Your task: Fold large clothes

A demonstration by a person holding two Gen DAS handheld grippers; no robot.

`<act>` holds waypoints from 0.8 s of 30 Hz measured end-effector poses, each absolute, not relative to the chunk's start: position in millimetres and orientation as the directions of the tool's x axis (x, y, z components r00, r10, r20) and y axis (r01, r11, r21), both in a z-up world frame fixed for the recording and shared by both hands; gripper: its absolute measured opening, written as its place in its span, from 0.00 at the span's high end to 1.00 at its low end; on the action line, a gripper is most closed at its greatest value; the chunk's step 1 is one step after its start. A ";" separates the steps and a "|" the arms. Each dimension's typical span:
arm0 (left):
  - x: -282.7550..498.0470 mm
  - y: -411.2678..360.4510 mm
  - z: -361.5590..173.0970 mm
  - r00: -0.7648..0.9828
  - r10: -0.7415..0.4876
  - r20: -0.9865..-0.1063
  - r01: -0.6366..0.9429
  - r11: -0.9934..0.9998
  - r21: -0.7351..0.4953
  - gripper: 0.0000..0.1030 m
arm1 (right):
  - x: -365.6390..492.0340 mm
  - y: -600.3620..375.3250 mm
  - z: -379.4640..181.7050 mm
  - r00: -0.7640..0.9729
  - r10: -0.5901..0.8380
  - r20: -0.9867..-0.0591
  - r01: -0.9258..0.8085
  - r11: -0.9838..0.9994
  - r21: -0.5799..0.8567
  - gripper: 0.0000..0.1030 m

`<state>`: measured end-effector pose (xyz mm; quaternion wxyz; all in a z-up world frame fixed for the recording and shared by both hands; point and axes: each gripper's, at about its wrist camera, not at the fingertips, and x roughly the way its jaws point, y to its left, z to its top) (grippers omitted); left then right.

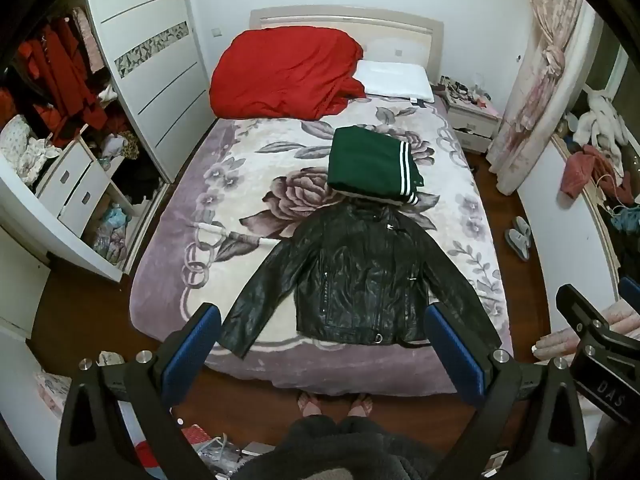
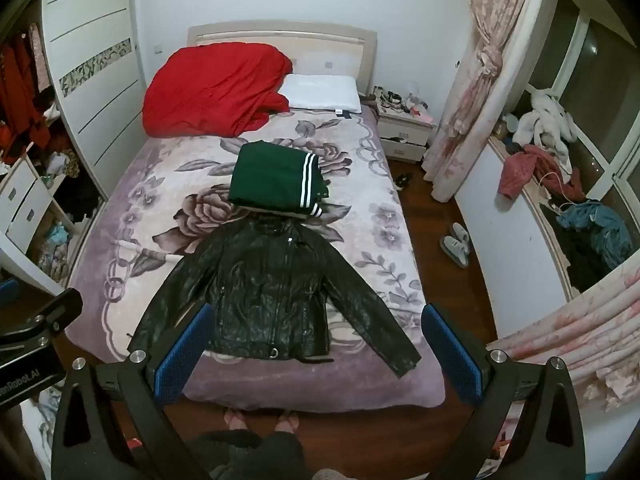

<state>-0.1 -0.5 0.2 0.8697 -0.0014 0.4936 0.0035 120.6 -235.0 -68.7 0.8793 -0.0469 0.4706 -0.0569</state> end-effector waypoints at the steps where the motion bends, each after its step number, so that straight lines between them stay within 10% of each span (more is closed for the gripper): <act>1: -0.1 -0.8 0.3 0.514 0.006 -0.858 -0.006 1.000 0.003 0.00 | 120.0 -235.0 -68.3 0.558 -0.141 -0.818 0.058 0.990 -0.131 0.00; 24: 6.4 -1.5 16.6 0.526 0.002 -0.851 -0.009 1.000 -0.004 0.00 | 114.5 -234.2 -65.2 0.553 -0.144 -0.821 0.059 0.989 -0.134 0.00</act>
